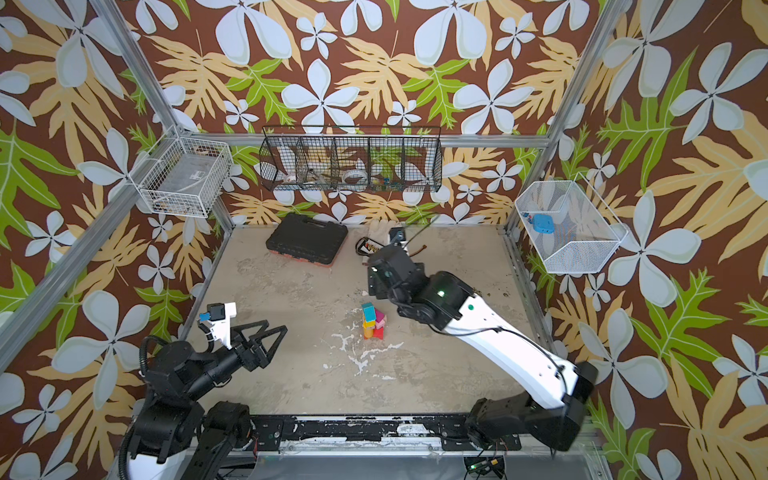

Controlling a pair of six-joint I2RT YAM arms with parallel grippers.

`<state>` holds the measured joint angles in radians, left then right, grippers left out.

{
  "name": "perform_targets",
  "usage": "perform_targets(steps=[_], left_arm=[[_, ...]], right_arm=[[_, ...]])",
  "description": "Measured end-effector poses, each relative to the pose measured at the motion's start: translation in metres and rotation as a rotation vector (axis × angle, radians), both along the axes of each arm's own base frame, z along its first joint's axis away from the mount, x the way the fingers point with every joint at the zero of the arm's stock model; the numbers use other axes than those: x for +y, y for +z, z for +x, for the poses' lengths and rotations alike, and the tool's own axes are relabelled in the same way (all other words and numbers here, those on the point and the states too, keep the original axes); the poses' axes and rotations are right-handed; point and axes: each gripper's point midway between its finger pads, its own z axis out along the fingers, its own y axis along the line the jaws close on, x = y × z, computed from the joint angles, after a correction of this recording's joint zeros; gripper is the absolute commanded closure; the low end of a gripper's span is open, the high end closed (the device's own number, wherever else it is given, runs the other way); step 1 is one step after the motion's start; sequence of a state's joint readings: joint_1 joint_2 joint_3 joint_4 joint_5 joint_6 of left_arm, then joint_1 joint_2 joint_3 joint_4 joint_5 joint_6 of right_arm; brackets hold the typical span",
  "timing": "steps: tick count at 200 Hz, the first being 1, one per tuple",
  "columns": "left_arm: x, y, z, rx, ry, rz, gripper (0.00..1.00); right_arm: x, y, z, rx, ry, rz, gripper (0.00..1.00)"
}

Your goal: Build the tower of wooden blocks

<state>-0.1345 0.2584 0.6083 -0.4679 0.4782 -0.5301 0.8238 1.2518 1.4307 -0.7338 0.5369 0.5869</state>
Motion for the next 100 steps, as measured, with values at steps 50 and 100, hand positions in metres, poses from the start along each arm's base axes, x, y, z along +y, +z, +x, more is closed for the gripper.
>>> perform_targets(steps=[50, 100], left_arm=[[0.046, 0.015, 0.029, -0.026, 0.315, -0.054, 0.00], [0.069, 0.010, 0.061, -0.245, 0.469, -0.041, 0.00]], right_arm=[[-0.150, -0.044, -0.016, -0.370, -0.339, -0.049, 0.00], [-0.215, -0.111, -0.016, -0.427, -0.477, -0.103, 0.00]])
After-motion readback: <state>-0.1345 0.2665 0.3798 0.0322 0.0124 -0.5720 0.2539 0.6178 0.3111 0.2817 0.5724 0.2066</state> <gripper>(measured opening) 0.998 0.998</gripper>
